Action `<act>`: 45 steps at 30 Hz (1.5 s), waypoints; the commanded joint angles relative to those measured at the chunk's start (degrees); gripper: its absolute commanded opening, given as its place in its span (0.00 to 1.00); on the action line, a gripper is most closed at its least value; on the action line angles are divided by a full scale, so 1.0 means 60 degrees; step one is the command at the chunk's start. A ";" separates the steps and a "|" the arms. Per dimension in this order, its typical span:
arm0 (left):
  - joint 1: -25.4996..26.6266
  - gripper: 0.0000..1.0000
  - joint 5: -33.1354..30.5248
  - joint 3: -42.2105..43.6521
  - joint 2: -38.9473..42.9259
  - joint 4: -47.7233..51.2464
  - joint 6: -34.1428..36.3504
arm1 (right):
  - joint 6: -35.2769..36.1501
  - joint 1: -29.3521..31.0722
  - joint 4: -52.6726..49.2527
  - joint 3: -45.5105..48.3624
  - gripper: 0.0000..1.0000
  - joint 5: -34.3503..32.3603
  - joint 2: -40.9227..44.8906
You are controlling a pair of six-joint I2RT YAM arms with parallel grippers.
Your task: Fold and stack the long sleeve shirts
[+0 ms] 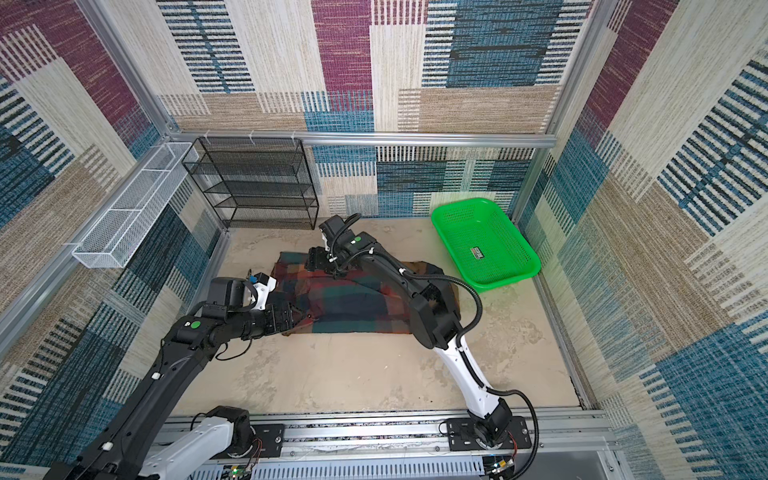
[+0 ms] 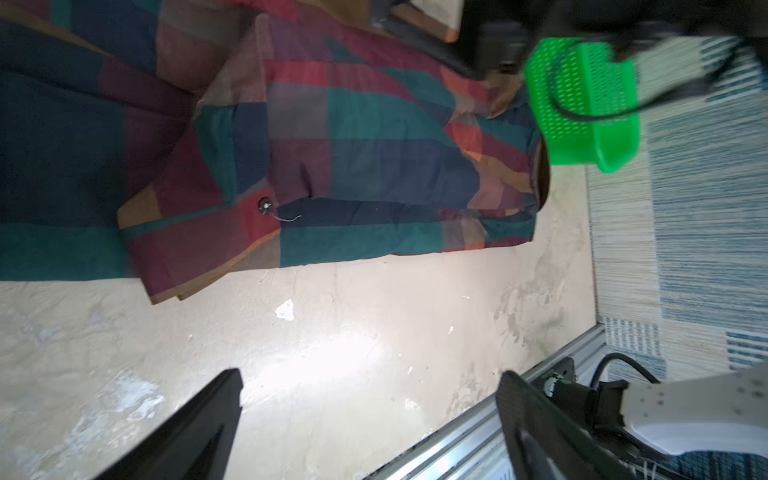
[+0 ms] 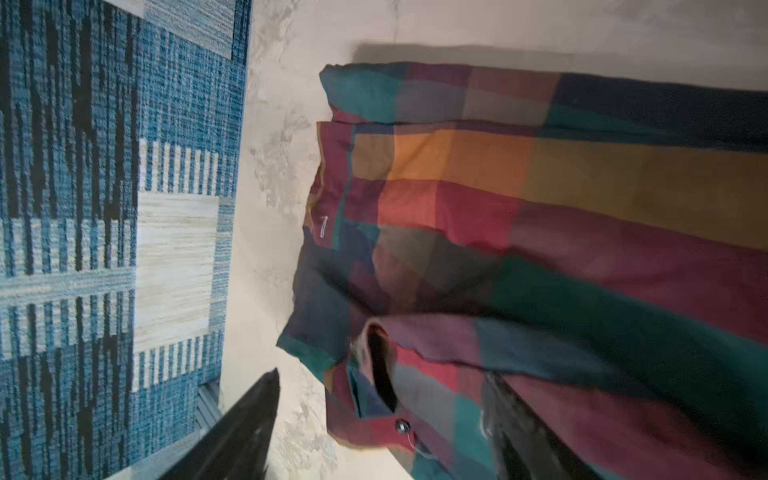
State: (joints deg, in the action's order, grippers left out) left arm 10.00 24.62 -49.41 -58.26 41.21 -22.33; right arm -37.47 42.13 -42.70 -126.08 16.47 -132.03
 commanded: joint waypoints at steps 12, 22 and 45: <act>0.0975 0.88 -0.3481 -0.1215 -0.3562 0.1454 0.0300 | 0.2133 -0.0503 0.1634 0.6578 0.78 -0.2237 0.6695; 0.1915 0.73 -0.5641 -0.2381 -0.5852 0.1959 0.0180 | 0.2524 -0.0499 0.1976 0.9206 0.79 -0.2806 0.9370; 0.2124 0.13 -0.7506 -0.3614 -0.8270 0.2375 0.0469 | 0.2629 -0.0496 0.2768 1.1449 0.81 -0.1952 1.1126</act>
State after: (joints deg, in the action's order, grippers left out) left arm 22.72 -19.51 -70.41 -107.61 54.48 -21.17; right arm -20.93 39.13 -29.98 -58.39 0.23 -64.99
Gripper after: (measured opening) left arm 0.177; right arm 0.805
